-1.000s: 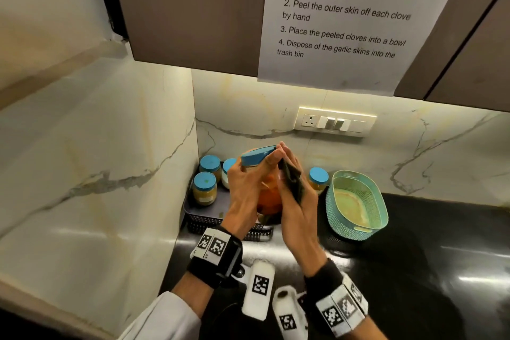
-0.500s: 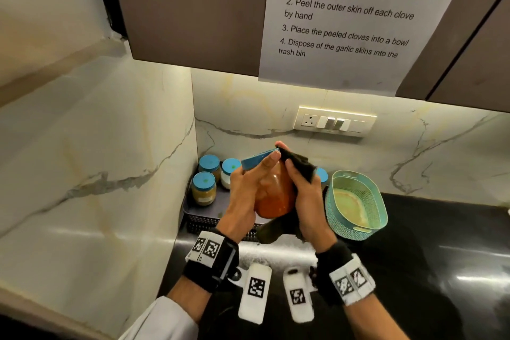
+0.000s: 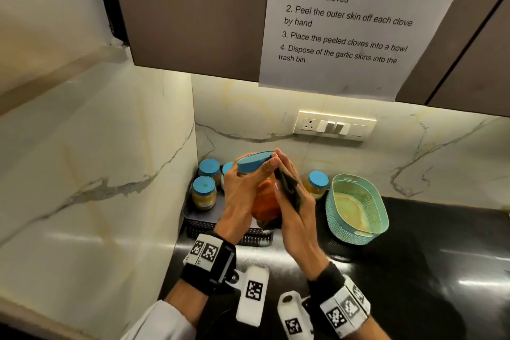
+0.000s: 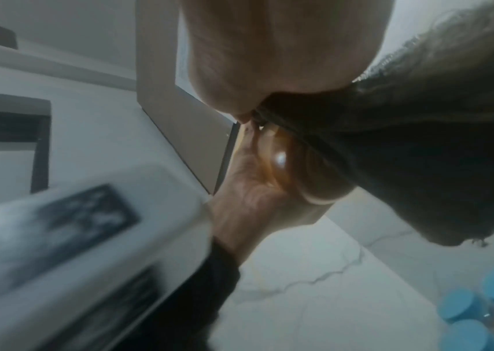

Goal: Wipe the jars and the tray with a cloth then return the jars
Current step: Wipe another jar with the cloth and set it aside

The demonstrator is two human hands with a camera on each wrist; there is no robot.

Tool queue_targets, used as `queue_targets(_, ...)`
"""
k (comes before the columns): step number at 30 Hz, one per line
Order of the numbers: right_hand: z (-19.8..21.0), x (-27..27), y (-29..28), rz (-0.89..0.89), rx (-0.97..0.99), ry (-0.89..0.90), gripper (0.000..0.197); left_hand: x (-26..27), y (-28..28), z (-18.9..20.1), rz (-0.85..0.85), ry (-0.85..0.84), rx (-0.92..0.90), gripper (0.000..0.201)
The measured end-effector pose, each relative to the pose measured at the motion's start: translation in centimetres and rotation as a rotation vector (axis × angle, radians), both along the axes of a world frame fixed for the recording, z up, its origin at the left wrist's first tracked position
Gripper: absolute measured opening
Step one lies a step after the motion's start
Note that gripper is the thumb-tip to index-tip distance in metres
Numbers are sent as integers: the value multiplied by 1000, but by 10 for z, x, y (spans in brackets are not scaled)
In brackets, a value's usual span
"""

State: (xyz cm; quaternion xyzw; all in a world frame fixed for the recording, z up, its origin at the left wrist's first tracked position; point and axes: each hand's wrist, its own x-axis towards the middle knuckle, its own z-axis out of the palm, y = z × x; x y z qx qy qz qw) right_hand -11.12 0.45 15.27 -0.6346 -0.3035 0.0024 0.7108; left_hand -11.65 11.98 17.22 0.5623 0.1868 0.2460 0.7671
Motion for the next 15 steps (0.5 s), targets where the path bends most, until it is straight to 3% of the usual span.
queue_targets(4,18,27,0,-58,-10,275,26,-1,-10,-2,1,11,33,120)
queue_targets(6,20,21,0,-101,-16,226,26,0,-9,0,-7,1,43,129)
queue_targets(10,2,7,-3,-76,-7,-68,49,7,-5,3,0,18,35,135)
queue_targets(12,4,15,-2,-74,-18,-67,47,9,-8,7,19,35,38,139)
queue_targets(13,9,19,-2,-87,-11,-13,45,9,-10,10,8,41,40,135)
queue_targets(15,24,27,-5,-117,43,154,32,6,-15,16,-48,45,27,107)
